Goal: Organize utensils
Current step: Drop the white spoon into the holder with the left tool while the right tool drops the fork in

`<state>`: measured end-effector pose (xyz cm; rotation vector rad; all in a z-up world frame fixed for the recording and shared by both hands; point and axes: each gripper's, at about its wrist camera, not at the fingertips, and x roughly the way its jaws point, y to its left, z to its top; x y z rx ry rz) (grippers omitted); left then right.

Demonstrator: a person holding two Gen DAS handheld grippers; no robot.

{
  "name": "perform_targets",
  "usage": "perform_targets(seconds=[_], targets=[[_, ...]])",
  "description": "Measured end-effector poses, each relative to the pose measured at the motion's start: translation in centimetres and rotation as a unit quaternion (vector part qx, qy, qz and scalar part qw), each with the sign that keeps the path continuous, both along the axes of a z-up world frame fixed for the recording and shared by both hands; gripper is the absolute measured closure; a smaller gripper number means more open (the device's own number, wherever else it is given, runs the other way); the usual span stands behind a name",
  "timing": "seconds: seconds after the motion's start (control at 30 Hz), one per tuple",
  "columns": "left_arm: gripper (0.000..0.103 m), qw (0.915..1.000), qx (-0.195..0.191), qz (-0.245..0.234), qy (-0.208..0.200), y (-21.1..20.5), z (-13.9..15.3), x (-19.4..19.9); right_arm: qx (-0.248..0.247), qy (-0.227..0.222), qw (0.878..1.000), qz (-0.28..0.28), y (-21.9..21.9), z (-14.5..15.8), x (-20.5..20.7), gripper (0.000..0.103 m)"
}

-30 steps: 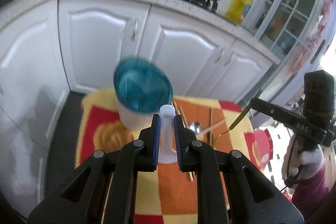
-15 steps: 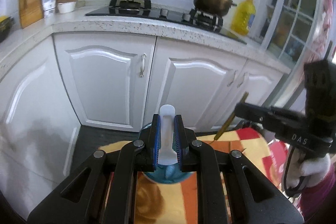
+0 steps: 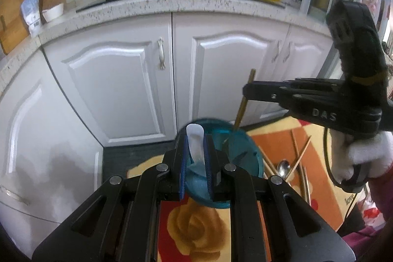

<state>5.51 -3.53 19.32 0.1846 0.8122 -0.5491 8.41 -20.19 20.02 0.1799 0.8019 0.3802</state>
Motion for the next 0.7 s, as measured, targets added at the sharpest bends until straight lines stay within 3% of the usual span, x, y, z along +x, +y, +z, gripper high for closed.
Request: perform_targets(seconds=[0.23,0.37,0.4,0.5,0.6,0.7], targets=[[0.091,0.9996,-0.014,0.016,0.019,0.4,-1.2,-0.1,0.011,0.056,0.998,0.012,0.7,-4.3,1.4,0.097],[0.091,0.9993,-0.016,0.025,0.024,0.6,-1.3,-0.1,0.034,0.069,0.997,0.002,-0.2,-5.0,1.3,0.095],[0.091,0.9992,-0.017,0.027,0.025,0.6,-1.4,-0.2,0.041,0.068,0.997,-0.001,-0.5,-4.8,0.9,0.092],[0.091,0.9987,-0.022,0.037,0.028,0.7,-1.2,-0.1,0.048,0.059,0.997,-0.003,-1.1,-4.1,-0.3,0.071],[0.100,0.9989,-0.022,0.038,0.016,0.9,-0.5,0.2,0.048,0.056,0.997,-0.002,-1.5,-3.5,-1.6,0.069],[0.100,0.9995,-0.008,0.026,0.013,0.6,-0.1,0.5,0.069,0.064,0.995,-0.011,-2.5,-3.3,-2.6,0.069]])
